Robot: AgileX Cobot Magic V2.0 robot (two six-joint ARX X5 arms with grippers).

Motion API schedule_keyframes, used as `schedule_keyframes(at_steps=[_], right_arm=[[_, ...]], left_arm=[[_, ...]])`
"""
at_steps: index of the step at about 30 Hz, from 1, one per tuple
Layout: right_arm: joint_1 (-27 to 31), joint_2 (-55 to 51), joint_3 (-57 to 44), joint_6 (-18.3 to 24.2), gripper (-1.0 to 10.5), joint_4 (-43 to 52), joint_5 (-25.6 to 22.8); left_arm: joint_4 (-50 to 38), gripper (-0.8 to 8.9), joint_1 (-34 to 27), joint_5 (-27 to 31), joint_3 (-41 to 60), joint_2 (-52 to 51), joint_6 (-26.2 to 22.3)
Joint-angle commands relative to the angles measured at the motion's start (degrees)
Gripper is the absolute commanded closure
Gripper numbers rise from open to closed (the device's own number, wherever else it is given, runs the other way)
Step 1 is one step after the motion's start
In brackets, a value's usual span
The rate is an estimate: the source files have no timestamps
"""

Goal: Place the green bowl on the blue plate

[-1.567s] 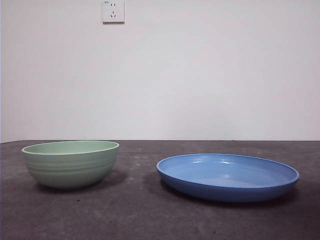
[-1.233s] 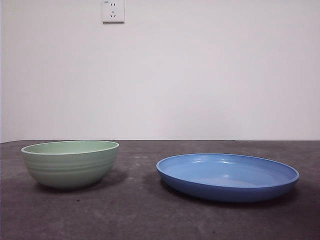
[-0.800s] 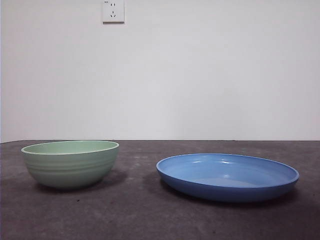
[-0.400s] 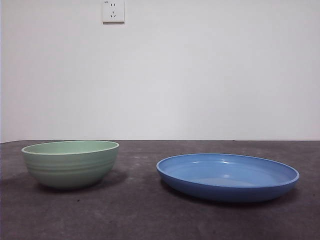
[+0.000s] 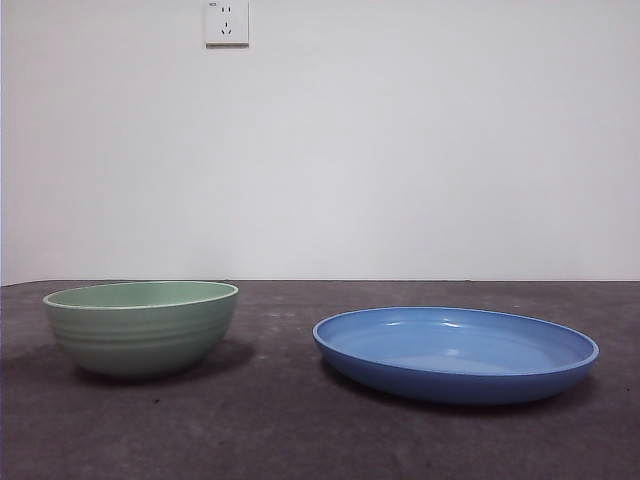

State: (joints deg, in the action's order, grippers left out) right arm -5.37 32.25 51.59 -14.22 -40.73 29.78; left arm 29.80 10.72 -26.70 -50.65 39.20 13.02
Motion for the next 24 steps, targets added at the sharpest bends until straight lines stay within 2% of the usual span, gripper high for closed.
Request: schedule_keyframes(at_steps=[1, 4, 7, 17, 19, 20, 24], right_arm=[[-2.75, 2.25, 2.32, 3.02, 9.4, -1.4, 2.4], [-5.2, 4.09, 3.08, 3.34, 9.4, -3.06, 3.89], [-6.56, 4.94, 3.13, 3.34, 9.4, -3.56, 3.82], [-6.88, 5.07, 3.13, 3.17, 9.3, -3.63, 3.69], [-6.88, 5.09, 3.13, 3.19, 9.2, -3.96, 3.67], [-6.88, 5.09, 3.13, 3.19, 8.8, -4.15, 3.65], [-6.88, 5.09, 3.13, 3.17, 5.7, -4.5, 3.63]], left_arm=[[0.66, 7.96, 2.1, -3.69, -2.75, 1.95, -0.09], [0.83, 7.95, 4.35, -6.38, -3.32, 3.23, -0.11], [1.75, 7.95, 6.1, -6.58, -3.32, 3.54, -0.09], [4.13, 7.79, 6.97, -6.56, -3.32, 3.48, -0.35], [4.15, 7.28, 6.97, -6.56, -3.32, 3.48, -0.35], [4.15, 6.75, 6.97, -6.56, -3.32, 3.48, -0.35], [4.13, 4.24, 6.97, -6.56, -3.32, 3.48, -0.33]])
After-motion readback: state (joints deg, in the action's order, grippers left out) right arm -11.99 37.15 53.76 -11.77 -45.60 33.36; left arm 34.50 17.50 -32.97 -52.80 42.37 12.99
